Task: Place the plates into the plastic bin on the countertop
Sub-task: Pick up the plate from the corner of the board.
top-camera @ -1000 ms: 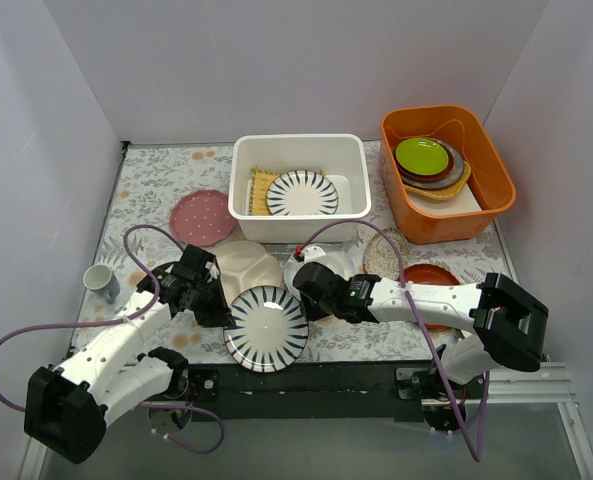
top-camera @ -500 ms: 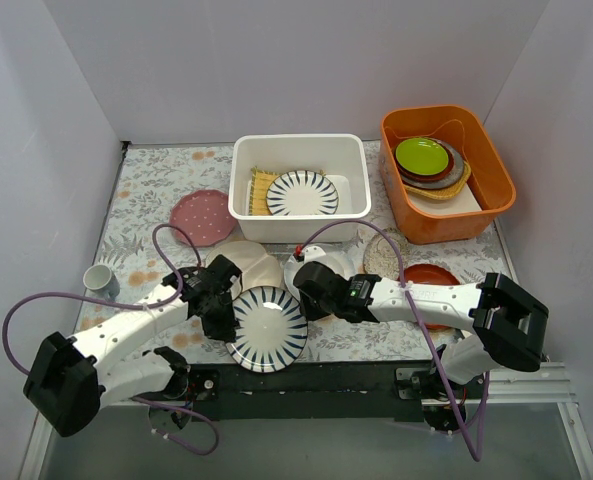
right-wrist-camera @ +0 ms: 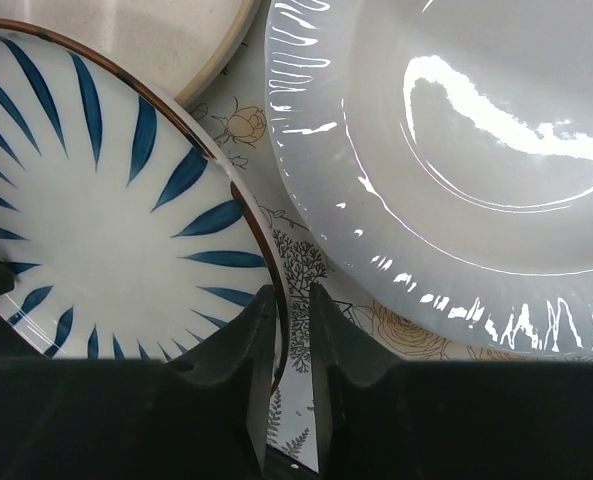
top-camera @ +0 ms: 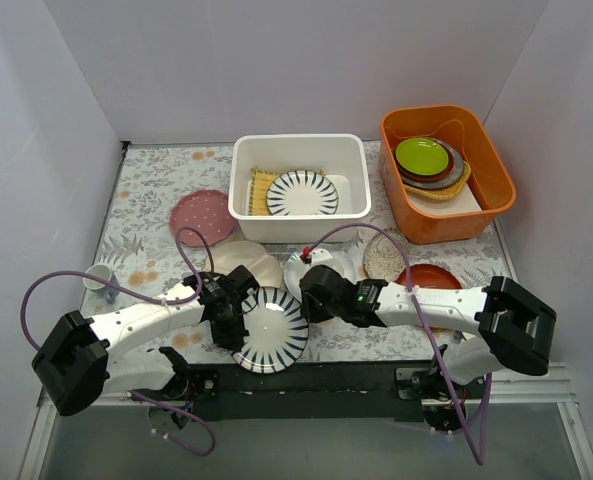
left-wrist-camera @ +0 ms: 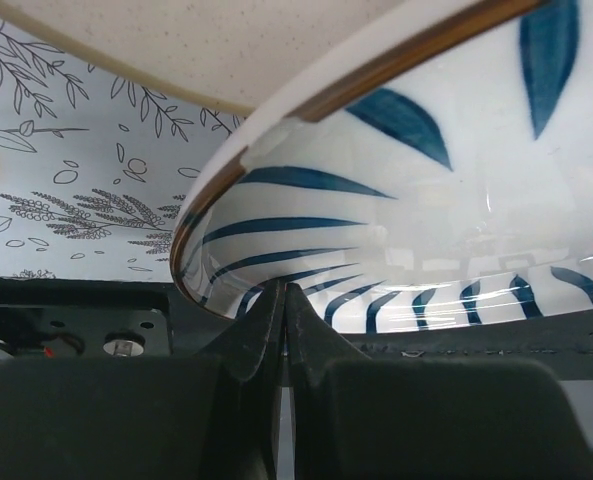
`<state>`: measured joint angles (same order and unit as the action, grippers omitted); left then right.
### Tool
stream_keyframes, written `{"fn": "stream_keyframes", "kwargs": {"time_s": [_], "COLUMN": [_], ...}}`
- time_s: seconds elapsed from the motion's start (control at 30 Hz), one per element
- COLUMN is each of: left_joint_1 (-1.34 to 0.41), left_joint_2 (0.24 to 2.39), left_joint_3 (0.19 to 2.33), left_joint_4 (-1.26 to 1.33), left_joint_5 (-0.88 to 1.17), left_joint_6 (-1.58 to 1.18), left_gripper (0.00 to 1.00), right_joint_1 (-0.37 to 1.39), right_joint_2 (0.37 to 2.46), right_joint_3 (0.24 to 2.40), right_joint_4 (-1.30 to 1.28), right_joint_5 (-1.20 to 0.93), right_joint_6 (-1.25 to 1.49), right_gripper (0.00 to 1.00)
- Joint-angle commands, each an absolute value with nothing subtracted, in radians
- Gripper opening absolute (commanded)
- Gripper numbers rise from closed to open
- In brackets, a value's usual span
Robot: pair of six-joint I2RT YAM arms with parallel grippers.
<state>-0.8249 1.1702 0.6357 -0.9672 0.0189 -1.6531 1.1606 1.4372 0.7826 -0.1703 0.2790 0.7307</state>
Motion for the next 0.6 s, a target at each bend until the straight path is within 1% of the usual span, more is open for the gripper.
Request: {"fn": "stream_keyframes", "kwargs": {"time_s": [0.0, 0.13, 0.2, 0.23, 0.27, 0.37, 0.57], "left_joint_1": [-0.834, -0.839, -0.839, -0.841, -0.842, -0.845, -0.847], "left_joint_2": [1.18, 1.169, 1.172, 1.177, 1.181, 1.18, 1.19], "left_joint_3": [0.606, 0.591, 0.583, 0.58, 0.578, 0.578, 0.575], "left_joint_4": [-0.931, -0.913, -0.905, -0.9, -0.899, -0.896, -0.888], "left_joint_5": [-0.034, -0.029, -0.025, -0.025, -0.023, -0.026, -0.025], "left_joint_6": [-1.692, -1.701, -1.703, -1.704, -1.707, -1.71, -1.712], "left_gripper": [0.0, 0.0, 0.0, 0.0, 0.0, 0.0, 0.0], "right_joint_1": [1.149, 1.149, 1.149, 1.149, 1.147, 1.147, 1.132], "right_joint_2": [1.381, 1.352, 1.327, 1.318, 1.296, 1.249, 1.21], "right_joint_3": [0.729, 0.681, 0.64, 0.624, 0.611, 0.543, 0.433], "right_joint_4": [-0.127, -0.104, -0.078, -0.065, -0.052, 0.023, 0.196], "right_joint_5": [0.275, 0.25, 0.236, 0.227, 0.219, 0.198, 0.124], "right_joint_6": [0.755, 0.776, 0.794, 0.799, 0.801, 0.815, 0.83], "right_gripper": [0.3, 0.38, 0.44, 0.47, 0.52, 0.61, 0.66]}}
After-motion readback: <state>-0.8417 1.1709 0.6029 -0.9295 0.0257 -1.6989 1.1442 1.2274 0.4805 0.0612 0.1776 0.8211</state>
